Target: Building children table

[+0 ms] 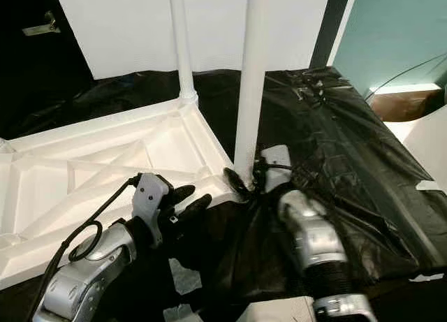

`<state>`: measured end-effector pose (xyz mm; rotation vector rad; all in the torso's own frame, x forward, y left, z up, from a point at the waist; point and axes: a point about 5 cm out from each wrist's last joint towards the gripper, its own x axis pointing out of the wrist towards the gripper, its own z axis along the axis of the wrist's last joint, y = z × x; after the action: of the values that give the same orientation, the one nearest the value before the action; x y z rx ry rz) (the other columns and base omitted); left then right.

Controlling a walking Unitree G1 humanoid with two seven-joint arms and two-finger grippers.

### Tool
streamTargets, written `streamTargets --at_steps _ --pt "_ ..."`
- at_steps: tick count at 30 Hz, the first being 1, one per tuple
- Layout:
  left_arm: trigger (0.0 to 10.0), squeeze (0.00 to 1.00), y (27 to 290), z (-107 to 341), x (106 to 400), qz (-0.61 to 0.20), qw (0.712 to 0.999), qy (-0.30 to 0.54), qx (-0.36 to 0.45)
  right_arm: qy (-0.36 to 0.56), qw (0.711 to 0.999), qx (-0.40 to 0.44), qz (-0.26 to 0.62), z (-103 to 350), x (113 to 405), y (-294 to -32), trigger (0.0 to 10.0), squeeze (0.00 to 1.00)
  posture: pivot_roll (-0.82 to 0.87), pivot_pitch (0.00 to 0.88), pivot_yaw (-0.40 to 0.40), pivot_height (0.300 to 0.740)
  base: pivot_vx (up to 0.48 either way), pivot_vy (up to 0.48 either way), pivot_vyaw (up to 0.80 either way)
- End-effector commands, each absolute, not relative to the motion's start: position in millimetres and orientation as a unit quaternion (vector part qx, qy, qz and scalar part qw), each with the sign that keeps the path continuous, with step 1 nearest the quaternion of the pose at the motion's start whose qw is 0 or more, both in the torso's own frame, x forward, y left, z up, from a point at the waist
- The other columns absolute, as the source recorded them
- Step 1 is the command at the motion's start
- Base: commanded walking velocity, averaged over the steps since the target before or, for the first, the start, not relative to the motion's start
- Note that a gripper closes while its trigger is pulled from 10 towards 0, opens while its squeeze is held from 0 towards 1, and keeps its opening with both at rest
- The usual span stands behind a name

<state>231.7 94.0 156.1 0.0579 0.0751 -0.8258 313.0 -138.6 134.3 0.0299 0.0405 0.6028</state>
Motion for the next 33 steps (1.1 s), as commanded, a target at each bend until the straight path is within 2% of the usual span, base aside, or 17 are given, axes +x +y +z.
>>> streamTargets --at_steps 1,4,8,15,16,19,20,28,29,30,31,33 --pt "10.0 0.0 94 155 231 -0.405 0.913 0.041 0.028 0.023 0.946 0.01 0.322 138 314 -138 10.0 0.0 0.08 0.023 -0.009 0.74 0.0 0.0 0.0" --pt "10.0 0.0 93 156 232 -0.409 0.911 0.04 0.029 0.025 0.916 -0.021 0.4 144 317 -134 10.0 0.0 0.08 0.019 -0.008 0.74 0.0 0.0 0.0" --pt "10.0 0.0 92 157 231 -0.416 0.908 0.039 0.03 0.033 0.896 -0.047 0.44 146 326 -128 10.0 0.0 0.09 0.014 -0.009 0.74 0.0 0.0 0.0" --pt "10.0 0.0 91 156 230 -0.418 0.907 0.041 0.033 0.044 0.877 -0.075 0.473 146 337 -123 10.0 0.0 0.1 0.005 -0.014 0.74 0.0 0.0 0.0" --pt "10.0 0.0 91 154 229 -0.42 0.906 0.046 0.038 0.049 0.876 -0.08 0.474 144 338 -123 5.7 0.0 0.1 0.005 -0.014 0.74 0.0 0.0 0.0" --pt "10.0 0.0 91 153 228 -0.421 0.905 0.049 0.041 0.054 0.874 -0.084 0.476 142 339 -123 5.7 0.0 0.1 0.005 -0.014 0.74 0.0 0.0 0.0" --pt "10.0 0.0 91 152 227 -0.421 0.905 0.052 0.042 0.063 0.873 -0.083 0.476 139 339 -124 0.0 0.0 0.11 0.001 -0.016 0.74 0.0 0.0 0.0" --pt "10.0 0.0 90 149 224 -0.42 0.905 0.056 0.038 0.077 0.876 -0.073 0.47 128 335 -127 0.0 0.0 0.11 0.005 -0.021 0.74 0.0 0.0 0.0" --pt "10.0 0.0 90 148 224 -0.421 0.905 0.057 0.038 0.077 0.882 -0.071 0.459 127 335 -129 5.0 0.0 0.11 0.006 -0.017 0.74 0.0 0.0 0.0" --pt "10.0 0.0 90 148 224 -0.421 0.905 0.057 0.038 0.077 0.882 -0.071 0.459 127 335 -129 5.0 0.0 0.11 0.006 -0.017 0.74 0.0 0.0 0.0" --pt "10.0 0.0 90 148 223 -0.422 0.904 0.058 0.038 0.079 0.889 -0.065 0.447 125 334 -129 10.0 0.0 0.11 0.006 -0.014 0.74 0.0 0.0 0.0" --pt "10.0 0.0 90 148 223 -0.423 0.904 0.059 0.039 0.079 0.9 -0.069 0.424 123 335 -130 10.0 0.0 0.11 0.006 -0.013 0.74 0.0 0.0 0.0"
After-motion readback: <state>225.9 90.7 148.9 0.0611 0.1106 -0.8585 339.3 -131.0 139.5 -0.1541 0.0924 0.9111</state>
